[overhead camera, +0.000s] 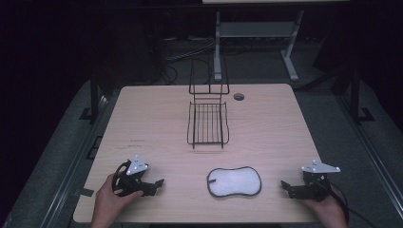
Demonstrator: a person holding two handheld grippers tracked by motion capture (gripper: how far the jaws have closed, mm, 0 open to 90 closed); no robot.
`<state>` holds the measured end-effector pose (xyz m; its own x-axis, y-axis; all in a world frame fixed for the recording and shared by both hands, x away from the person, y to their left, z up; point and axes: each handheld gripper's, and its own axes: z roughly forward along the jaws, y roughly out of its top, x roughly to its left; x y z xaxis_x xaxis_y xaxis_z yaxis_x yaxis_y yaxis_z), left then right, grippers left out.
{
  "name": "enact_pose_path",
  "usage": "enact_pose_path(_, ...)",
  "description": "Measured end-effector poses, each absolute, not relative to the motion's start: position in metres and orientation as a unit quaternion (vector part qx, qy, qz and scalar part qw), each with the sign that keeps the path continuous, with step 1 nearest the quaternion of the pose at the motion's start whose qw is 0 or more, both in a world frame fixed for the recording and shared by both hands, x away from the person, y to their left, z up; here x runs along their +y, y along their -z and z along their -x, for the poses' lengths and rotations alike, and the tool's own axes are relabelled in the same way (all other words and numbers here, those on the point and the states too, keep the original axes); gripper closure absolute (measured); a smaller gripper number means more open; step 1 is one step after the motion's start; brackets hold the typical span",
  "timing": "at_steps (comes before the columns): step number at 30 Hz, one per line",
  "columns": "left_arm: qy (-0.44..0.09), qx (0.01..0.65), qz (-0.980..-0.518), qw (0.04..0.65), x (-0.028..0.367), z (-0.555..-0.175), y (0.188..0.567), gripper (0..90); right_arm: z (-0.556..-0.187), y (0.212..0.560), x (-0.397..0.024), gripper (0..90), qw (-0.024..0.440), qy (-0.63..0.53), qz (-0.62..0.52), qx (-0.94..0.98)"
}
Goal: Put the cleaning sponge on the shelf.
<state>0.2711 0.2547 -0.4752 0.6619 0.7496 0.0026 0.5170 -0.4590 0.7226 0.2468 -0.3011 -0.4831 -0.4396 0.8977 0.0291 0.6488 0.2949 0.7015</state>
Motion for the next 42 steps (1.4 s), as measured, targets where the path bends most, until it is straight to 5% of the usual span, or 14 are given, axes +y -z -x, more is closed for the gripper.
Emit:
enact_pose_path(9,-0.163,0.377,-0.839,0.358,0.255,-0.271,0.475,12.4,-0.246,0.482,-0.301,6.0,0.188,-0.330,-0.491,0.784)
enact_pose_path(19,-0.163,0.377,-0.839,0.357,0.255,-0.271,0.475,12.4,-0.238,0.462,-0.297,53.4,0.195,-0.360,-0.476,0.779)
enact_pose_path(22,-0.163,0.377,-0.839,0.357,0.255,-0.271,0.475,12.4,-0.239,0.458,-0.293,76.6,0.168,-0.377,-0.465,0.783)
enact_pose_path(26,-0.163,0.377,-0.839,0.357,0.255,-0.271,0.475,12.5,-0.240,0.456,-0.287,89.6,0.148,-0.385,-0.453,0.791)
enact_pose_path(42,-0.163,0.377,-0.839,0.357,0.255,-0.271,0.475,12.4,-0.251,0.443,-0.240,89.9,0.107,-0.419,-0.378,0.819)
